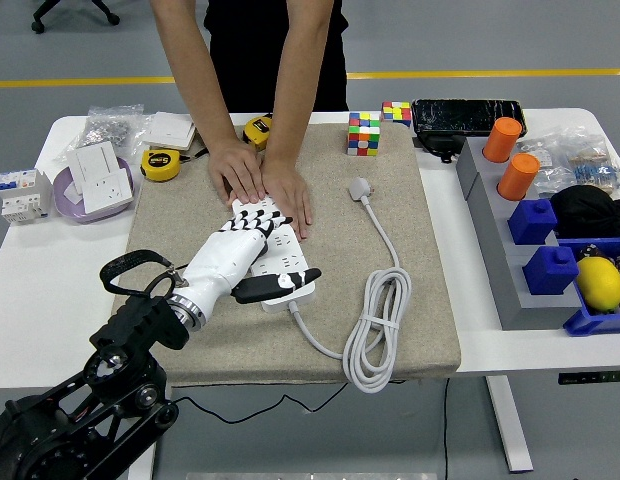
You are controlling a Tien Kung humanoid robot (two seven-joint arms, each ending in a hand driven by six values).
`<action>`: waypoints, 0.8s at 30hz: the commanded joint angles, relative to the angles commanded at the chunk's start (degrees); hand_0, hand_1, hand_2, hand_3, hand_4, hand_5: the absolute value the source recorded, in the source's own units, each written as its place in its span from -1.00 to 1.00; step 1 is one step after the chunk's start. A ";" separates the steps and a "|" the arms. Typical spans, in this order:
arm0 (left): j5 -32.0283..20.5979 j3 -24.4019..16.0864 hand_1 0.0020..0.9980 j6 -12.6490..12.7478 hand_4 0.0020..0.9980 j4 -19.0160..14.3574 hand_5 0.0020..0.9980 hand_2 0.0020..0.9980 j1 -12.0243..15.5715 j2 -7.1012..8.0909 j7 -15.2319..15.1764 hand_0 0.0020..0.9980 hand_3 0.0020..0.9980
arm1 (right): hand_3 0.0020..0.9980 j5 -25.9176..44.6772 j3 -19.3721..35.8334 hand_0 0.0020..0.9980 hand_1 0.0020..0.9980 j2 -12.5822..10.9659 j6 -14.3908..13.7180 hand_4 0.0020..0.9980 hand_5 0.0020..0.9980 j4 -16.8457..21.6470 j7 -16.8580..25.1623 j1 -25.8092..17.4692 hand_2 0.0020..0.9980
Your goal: Pick up the plug,place it near the board,insert it into the board,press the button
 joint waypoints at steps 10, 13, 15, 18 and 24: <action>4.38 0.63 -0.84 -11.97 0.17 -8.30 -0.67 -0.67 0.66 0.97 7.56 -0.63 0.78 | 0.52 0.13 0.02 0.66 0.45 -0.05 -0.04 1.00 0.98 0.00 -0.04 0.04 0.44; 4.66 0.40 -0.84 -15.26 0.17 -8.30 -0.67 -0.67 0.60 0.88 8.22 -0.63 0.78 | 0.52 0.14 0.03 0.66 0.45 -0.07 -0.03 1.00 0.98 0.00 -0.03 0.02 0.44; 4.40 0.52 -0.84 -17.02 0.17 -8.28 -0.67 -0.67 0.52 0.81 8.64 -0.63 0.78 | 0.52 0.14 0.05 0.66 0.45 -0.05 -0.04 1.00 0.98 0.00 -0.03 0.03 0.44; 4.12 1.07 -0.87 -17.82 0.04 -7.48 -0.96 -0.70 0.29 0.79 8.85 -0.68 0.81 | 0.53 0.27 -0.08 0.66 0.45 -0.02 -0.07 1.00 0.98 0.00 -0.01 0.02 0.44; 4.74 1.74 -0.88 -17.26 0.05 -3.79 -1.00 -0.69 -0.48 0.18 8.38 -0.69 0.87 | 0.53 0.16 -0.06 0.66 0.45 0.03 -0.06 1.00 0.98 0.00 -0.04 -0.04 0.44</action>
